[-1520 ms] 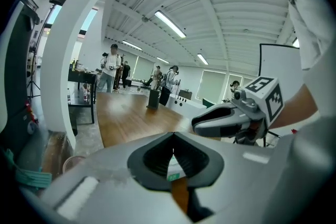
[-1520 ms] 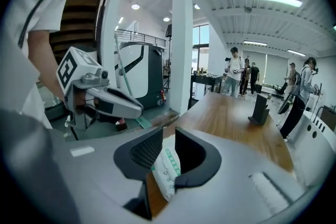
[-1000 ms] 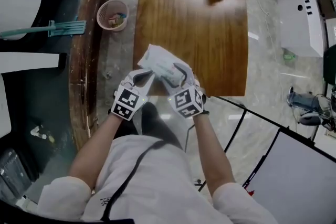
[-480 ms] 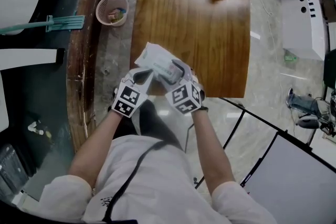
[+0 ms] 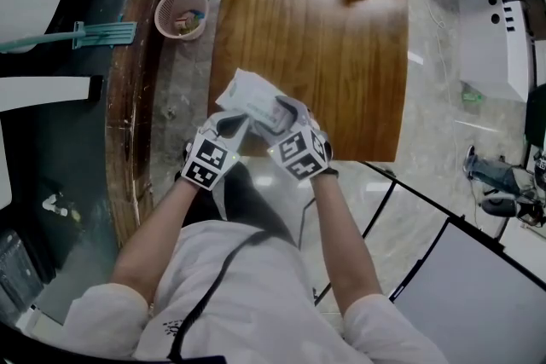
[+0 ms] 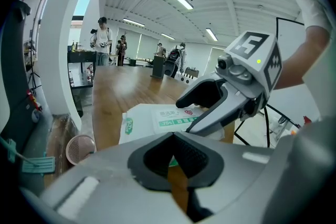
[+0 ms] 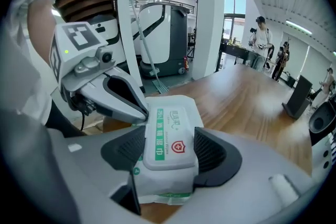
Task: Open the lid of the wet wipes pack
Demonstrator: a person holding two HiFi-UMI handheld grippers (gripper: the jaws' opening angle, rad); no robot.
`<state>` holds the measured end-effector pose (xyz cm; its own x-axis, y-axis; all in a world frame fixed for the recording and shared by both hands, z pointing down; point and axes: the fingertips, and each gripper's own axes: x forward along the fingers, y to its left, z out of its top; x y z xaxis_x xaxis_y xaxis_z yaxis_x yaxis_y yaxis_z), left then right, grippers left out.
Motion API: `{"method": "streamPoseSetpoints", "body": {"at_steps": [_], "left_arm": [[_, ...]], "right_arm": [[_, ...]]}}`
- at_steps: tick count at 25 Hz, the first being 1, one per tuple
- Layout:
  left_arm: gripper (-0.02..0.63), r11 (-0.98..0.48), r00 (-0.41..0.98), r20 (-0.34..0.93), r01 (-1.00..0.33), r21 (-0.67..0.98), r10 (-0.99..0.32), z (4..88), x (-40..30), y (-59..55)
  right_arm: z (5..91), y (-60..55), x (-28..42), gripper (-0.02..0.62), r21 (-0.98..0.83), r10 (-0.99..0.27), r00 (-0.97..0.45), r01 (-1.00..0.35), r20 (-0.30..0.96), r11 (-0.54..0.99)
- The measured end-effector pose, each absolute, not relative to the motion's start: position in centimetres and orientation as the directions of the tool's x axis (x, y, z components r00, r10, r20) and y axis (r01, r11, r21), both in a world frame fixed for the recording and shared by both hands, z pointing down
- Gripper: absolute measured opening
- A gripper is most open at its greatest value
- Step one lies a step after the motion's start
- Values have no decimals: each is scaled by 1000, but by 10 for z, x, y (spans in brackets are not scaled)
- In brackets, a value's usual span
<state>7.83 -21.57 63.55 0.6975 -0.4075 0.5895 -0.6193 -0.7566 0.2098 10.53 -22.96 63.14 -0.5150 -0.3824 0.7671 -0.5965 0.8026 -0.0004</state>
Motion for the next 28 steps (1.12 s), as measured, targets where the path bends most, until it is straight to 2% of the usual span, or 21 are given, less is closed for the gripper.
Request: {"method": "streamPoseSetpoints", "body": {"at_steps": [8,28], "left_arm": [[5,-765,702,584,-612,202,-408,637,80,-216],[5,-771,712,582,-600,213,-393,640,81,-215]], "right_arm": [[629,-233,108,291,-152,-302,-573,-612,762,776],[626,-234,112,290,-357,-184,-675,-578,715,733]]}}
